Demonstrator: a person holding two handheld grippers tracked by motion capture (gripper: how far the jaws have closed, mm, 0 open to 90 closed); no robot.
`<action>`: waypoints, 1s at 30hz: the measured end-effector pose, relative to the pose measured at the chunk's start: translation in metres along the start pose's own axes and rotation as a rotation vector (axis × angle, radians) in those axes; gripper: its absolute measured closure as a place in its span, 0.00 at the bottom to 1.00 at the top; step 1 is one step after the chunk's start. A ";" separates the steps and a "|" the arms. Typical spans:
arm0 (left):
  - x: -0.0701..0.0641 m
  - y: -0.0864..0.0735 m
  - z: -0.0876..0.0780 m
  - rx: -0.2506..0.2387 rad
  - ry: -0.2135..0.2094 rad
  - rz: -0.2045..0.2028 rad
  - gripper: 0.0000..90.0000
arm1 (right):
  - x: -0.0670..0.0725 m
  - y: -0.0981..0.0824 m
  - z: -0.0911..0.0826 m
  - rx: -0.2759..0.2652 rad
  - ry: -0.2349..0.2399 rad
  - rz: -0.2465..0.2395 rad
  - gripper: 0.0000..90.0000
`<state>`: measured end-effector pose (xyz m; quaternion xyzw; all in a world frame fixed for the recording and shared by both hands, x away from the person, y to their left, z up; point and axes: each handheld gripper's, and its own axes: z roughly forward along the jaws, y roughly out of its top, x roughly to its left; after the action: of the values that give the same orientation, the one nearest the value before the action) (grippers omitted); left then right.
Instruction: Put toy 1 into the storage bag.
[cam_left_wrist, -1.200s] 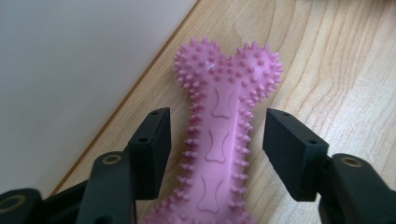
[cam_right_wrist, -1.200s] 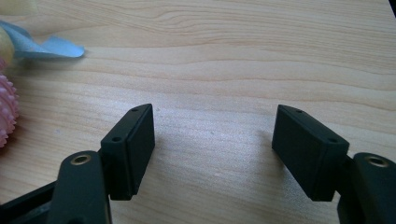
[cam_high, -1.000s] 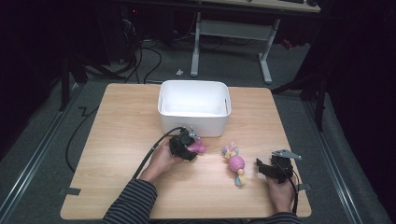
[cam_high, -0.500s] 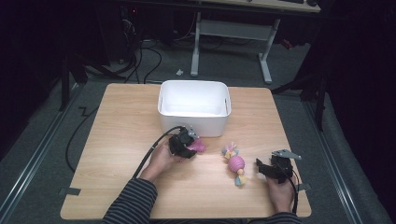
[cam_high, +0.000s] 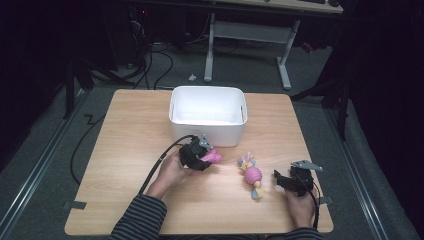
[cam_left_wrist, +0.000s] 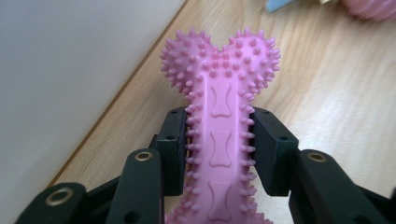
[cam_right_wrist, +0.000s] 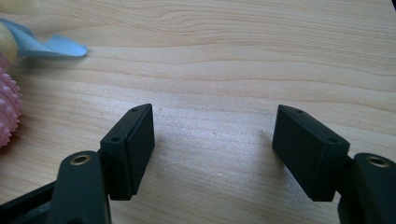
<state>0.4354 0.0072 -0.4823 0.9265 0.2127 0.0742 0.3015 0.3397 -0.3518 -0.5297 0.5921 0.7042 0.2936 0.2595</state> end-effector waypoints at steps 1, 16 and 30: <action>0.000 0.001 -0.009 -0.004 -0.005 -0.039 0.66 | 0.000 0.000 0.000 0.000 0.001 -0.001 0.33; 0.002 0.005 -0.079 -0.124 -0.058 -0.150 0.66 | 0.000 0.000 0.000 0.000 0.001 0.000 0.33; 0.013 0.028 -0.129 -0.223 -0.030 -0.127 0.66 | 0.000 0.000 0.000 0.000 0.001 0.001 0.33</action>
<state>0.4225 0.0607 -0.3613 0.8727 0.2571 0.0644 0.4100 0.3397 -0.3516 -0.5298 0.5921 0.7043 0.2938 0.2589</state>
